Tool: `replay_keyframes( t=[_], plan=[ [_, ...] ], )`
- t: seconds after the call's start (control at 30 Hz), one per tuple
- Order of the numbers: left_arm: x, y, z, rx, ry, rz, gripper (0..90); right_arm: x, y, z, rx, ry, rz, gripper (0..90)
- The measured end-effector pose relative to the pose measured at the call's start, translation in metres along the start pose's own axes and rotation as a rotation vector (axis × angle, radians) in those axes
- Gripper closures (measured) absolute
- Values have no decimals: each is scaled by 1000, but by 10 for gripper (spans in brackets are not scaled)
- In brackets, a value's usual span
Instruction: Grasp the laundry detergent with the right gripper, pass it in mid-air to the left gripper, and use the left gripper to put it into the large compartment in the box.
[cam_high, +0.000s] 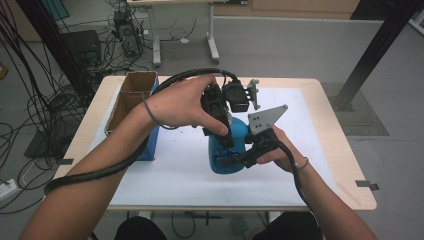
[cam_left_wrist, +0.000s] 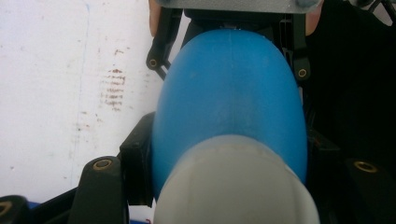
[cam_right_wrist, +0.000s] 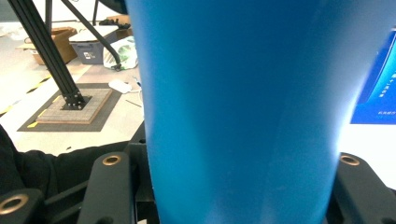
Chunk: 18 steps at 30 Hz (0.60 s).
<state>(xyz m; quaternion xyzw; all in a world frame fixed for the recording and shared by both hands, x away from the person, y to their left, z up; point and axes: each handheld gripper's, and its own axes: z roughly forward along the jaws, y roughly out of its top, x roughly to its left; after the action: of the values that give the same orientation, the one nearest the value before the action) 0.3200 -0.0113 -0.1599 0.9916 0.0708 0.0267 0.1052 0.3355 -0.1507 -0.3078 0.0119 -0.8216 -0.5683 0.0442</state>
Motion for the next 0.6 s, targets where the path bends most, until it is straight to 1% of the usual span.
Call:
replay_keyframes(
  t=[0.13, 0.3, 0.6],
  plan=[
    [0, 0, 1, 11, -3, 0, 375, 0, -1, 1, 1, 3, 1, 431],
    [1, 0, 1, 7, -3, -6, 375, 0, -1, 1, 1, 3, 2, 432],
    [1, 1, 0, 9, -1, 0, 376, -1, -1, 0, -2, 3, 1, 431]
  ],
)
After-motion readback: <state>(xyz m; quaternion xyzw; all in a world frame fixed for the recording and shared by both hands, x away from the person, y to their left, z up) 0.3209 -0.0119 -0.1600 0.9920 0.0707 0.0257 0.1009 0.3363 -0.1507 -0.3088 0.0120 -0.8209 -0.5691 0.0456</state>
